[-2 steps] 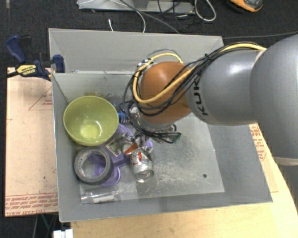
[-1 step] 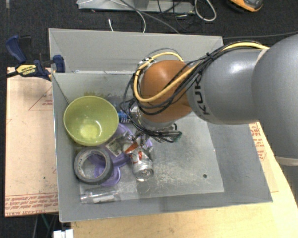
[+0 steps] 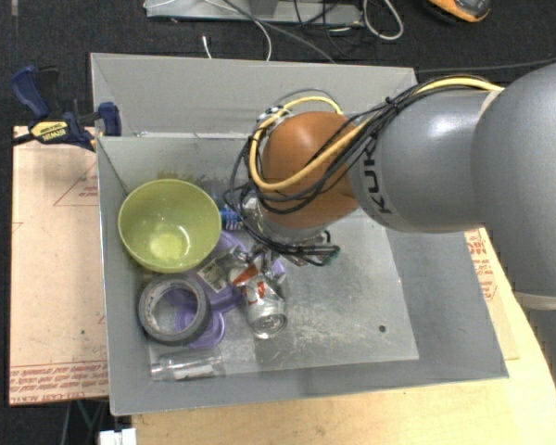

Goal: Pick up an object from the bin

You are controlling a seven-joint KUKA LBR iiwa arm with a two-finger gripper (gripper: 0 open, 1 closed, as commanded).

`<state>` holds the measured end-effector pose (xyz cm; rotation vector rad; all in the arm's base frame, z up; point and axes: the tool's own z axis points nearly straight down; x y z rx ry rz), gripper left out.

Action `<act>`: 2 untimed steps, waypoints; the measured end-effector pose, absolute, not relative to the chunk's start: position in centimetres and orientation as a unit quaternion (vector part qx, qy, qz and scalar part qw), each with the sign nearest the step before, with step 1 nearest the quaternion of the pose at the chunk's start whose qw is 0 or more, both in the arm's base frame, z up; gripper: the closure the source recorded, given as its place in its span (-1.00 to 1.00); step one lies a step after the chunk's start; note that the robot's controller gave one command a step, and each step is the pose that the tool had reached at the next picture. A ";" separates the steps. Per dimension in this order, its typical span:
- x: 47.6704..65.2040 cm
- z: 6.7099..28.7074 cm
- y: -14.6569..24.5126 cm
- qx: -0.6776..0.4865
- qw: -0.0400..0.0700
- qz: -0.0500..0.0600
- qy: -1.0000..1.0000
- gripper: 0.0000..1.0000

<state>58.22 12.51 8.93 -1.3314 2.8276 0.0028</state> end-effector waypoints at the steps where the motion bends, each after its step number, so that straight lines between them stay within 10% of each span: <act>1: 58.0 11.1 12.5 -0.425 0.004 0.002 0.905 1.00; 2: 58.1 15.1 12.6 -0.424 0.007 0.002 0.906 1.00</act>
Offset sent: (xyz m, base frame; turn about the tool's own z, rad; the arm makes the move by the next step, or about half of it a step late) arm -0.0017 0.0000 0.0732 0.0012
